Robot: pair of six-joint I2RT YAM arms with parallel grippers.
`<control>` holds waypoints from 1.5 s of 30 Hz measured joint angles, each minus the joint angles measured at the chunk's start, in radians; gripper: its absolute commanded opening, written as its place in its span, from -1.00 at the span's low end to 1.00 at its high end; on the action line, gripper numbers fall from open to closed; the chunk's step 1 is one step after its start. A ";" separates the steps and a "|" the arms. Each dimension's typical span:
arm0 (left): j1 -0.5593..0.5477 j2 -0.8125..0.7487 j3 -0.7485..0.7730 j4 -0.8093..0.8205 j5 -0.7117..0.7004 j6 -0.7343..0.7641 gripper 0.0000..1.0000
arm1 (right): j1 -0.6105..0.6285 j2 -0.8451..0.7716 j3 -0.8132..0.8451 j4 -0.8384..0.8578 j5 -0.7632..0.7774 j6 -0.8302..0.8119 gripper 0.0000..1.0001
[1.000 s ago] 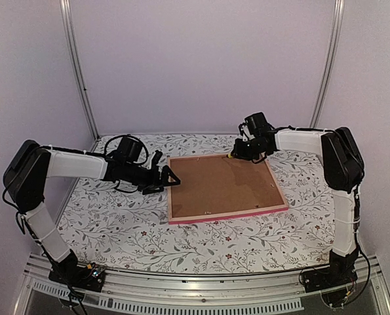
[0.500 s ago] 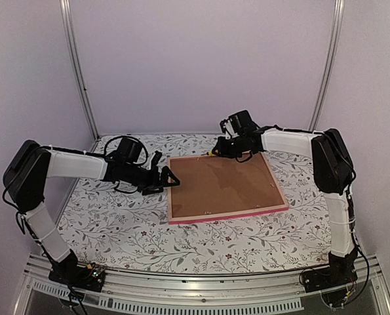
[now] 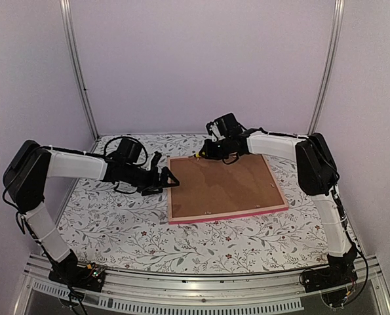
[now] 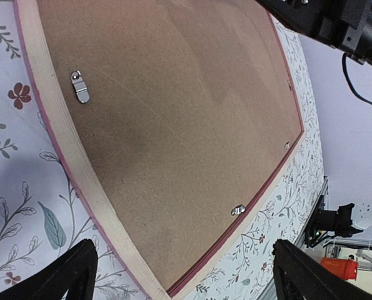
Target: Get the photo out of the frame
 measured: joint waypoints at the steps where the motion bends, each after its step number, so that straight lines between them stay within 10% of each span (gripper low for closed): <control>1: 0.000 0.000 0.000 0.000 0.000 0.000 0.99 | 0.000 0.007 0.003 -0.001 0.002 0.000 -1.00; 45: 0.002 0.000 -0.022 0.008 -0.003 -0.002 0.99 | -0.015 -0.048 -0.069 -0.049 0.189 -0.003 -1.00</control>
